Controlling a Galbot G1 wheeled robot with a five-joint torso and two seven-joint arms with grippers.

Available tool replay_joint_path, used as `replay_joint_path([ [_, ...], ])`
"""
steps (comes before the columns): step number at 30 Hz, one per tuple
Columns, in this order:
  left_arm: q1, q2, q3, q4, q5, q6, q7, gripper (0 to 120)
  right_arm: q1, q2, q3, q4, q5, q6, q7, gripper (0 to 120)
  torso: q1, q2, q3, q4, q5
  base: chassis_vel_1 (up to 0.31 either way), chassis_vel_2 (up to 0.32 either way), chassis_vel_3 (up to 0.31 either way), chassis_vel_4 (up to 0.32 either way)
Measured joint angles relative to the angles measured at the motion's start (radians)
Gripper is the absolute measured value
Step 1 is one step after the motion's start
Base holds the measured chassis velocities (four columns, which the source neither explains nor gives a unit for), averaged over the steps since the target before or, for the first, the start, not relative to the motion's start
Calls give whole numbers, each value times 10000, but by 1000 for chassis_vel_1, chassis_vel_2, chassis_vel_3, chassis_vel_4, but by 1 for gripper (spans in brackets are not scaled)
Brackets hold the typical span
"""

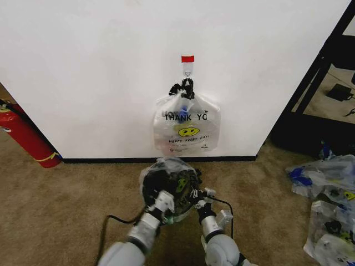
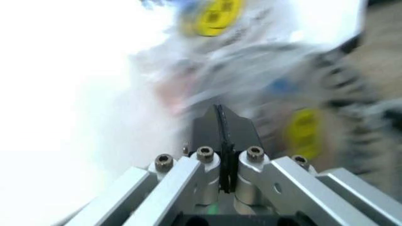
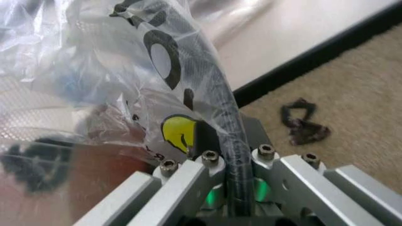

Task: Pick up the garbage bag from the wall and place it over the trash bin.

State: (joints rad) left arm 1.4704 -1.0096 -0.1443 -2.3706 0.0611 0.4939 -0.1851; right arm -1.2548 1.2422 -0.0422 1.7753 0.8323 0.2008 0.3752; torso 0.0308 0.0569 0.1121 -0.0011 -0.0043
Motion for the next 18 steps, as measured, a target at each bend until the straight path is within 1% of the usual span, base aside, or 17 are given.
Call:
replay_joint_path([
  [1, 103, 292, -291, -155, 35, 217, -58, 0, -12, 1, 56, 149, 240, -57, 212, 0, 0, 0, 0, 0, 1, 0, 0, 0, 0],
  [3, 271, 727, -572, -114, 17, 650, -175, 0, -36, 9, 115, 420, 604, -163, 534, 0, 0, 0, 0, 1, 1, 0, 0, 0, 0],
  [5, 291, 788, -605, -47, 16, 690, -211, 0, -46, 14, 128, 481, 666, -184, 596, 0, 0, 0, 0, 2, 1, 0, 0, 0, 0],
  [6, 318, 932, -670, 406, 28, 726, -374, 0, -90, 43, 178, 772, 855, -233, 835, 0, 0, -1, 0, 1, 0, 0, 0, 0, 0],
  [8, 292, 916, -647, 674, 15, 760, -410, 0, -121, 50, 219, 958, 941, -249, 960, 0, 0, 0, 0, 2, -1, 0, 0, 0, 0],
  [9, 243, 845, -560, 903, -93, 805, -434, 0, -154, 50, 241, 1132, 1028, -280, 1048, 0, 0, 0, 1, 1, -1, 0, 0, 0, 0],
  [11, 225, 744, -370, 1098, -406, 925, -443, 0, -217, 38, 290, 1356, 1121, -327, 1143, 0, 0, 0, 0, 0, -2, 0, 0, 0, 0],
  [12, 237, 694, -242, 1140, -681, 1079, -447, 0, -253, 25, 316, 1472, 1150, -346, 1185, 0, 0, 0, 0, 1, -1, 0, 0, 0, 0],
  [14, 244, 673, -183, 1150, -826, 1151, -450, 0, -272, 17, 329, 1523, 1164, -352, 1203, 0, 0, 0, 0, 1, -1, 0, 0, 0, 0],
  [16, 269, 562, 2, 1161, -1294, 1309, -463, 0, -350, -10, 387, 1683, 1236, -390, 1238, 0, 0, 0, 0, 1, 0, 0, 0, 0, 0],
  [18, 296, 470, 79, 1056, -1640, 1455, -458, 0, -405, -20, 396, 1720, 1237, -404, 1240, 0, 0, 0, 0, 1, 0, 0, 0, 0, 0],
])
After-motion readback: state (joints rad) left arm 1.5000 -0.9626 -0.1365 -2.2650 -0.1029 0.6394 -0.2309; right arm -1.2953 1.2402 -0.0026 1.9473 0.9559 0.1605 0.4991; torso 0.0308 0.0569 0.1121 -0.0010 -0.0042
